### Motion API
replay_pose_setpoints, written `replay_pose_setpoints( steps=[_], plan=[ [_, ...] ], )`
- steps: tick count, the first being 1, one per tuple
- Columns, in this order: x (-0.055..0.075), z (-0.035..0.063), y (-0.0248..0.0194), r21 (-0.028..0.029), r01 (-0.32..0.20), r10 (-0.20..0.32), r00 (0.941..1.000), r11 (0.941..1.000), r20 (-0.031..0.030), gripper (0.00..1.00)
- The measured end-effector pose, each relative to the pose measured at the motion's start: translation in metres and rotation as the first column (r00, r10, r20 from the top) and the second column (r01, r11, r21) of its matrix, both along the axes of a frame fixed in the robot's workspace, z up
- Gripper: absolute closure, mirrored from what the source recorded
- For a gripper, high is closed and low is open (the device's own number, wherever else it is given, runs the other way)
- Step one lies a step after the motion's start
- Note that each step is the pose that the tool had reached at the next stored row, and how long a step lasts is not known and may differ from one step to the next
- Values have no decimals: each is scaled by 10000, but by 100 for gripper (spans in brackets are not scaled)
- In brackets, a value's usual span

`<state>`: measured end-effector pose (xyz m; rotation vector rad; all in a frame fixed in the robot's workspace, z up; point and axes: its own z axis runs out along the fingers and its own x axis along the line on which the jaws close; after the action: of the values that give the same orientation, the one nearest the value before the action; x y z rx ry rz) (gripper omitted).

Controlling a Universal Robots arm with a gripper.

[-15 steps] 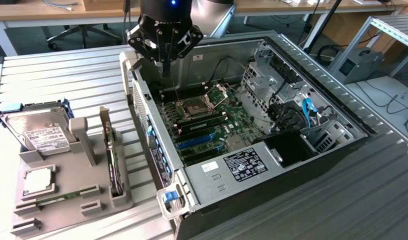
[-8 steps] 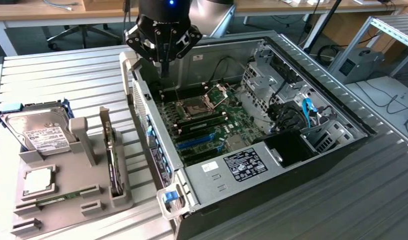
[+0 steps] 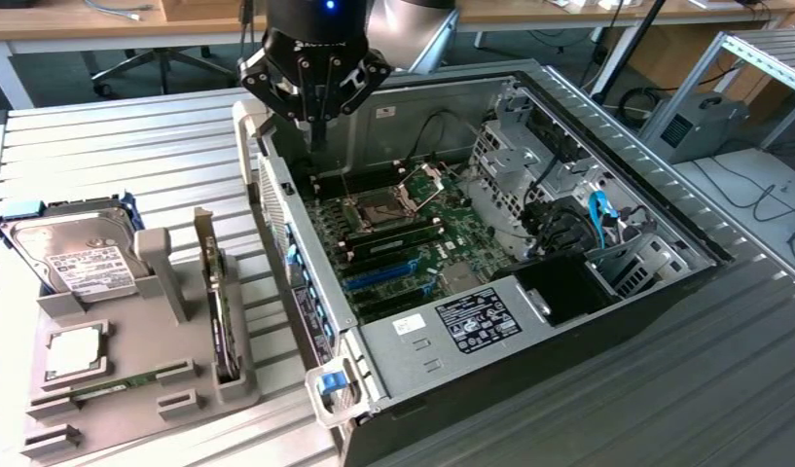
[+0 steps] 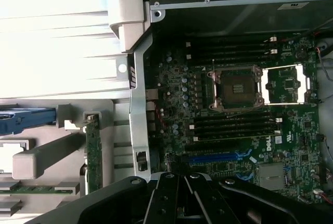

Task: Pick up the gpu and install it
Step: 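Reach for the gpu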

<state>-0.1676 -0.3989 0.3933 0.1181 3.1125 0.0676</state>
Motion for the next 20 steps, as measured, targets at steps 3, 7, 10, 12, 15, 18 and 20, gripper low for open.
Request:
replay_pose_setpoints(
  steps=[3, 7, 10, 12, 15, 18, 20],
  plan=[
    [-10, 0, 0, 0, 0, 0, 10000, 10000, 0, 89],
    [-22, 0, 0, 1, -1, 1, 10000, 10000, 0, 89],
    [-31, 0, 0, 0, -1, 1, 10000, 10000, 0, 89],
    [-37, 0, 0, 0, 0, 0, 10000, 10000, 0, 89],
    [-49, 0, 0, 0, 0, 0, 10000, 10000, 0, 89],
    [-56, 0, 0, 1, -1, 1, 10000, 10000, 0, 89],
    [-62, 0, 0, 0, 0, 0, 10000, 10000, -1, 89]
  ],
)
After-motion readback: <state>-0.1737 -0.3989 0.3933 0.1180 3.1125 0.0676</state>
